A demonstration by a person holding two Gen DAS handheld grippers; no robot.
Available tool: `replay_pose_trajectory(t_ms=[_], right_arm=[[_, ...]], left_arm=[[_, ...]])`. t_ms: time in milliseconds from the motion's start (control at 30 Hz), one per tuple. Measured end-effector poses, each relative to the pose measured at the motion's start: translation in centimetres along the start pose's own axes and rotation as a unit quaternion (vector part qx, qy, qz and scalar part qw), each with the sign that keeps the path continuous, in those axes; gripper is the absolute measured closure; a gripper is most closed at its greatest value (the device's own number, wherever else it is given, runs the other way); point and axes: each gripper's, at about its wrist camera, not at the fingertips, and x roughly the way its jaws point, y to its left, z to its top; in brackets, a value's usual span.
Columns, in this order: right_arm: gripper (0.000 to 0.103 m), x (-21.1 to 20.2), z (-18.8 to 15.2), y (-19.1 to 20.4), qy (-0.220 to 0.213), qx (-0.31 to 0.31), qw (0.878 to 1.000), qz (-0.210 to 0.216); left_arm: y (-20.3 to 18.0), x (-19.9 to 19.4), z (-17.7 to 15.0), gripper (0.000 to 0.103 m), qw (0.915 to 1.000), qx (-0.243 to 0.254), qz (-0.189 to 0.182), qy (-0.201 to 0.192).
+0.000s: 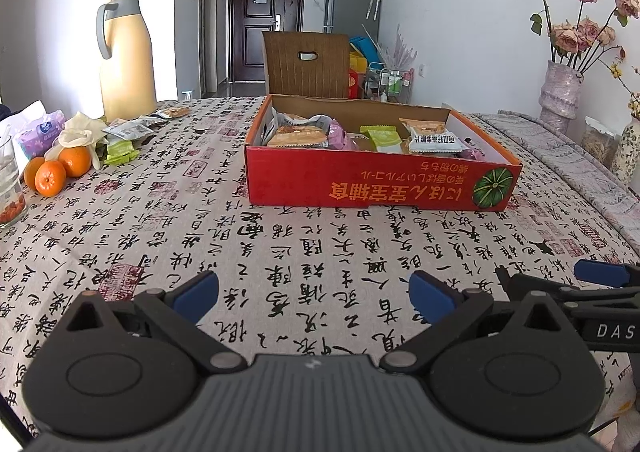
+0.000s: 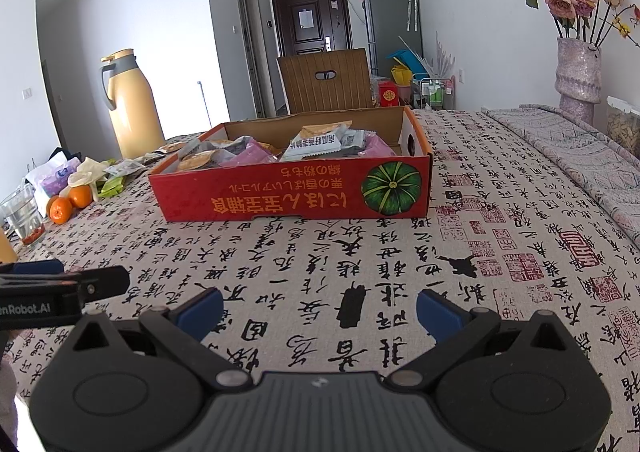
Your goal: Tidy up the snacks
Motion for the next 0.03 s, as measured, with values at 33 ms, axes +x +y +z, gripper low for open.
replay_pose_trajectory(t_ms=[33], right_arm=[[0.000, 0.01, 0.01, 0.00, 0.000, 0.000, 1.000, 0.000]], left_arm=[[0.01, 0.04, 0.01, 0.000, 1.0000, 0.000, 0.000, 0.000]])
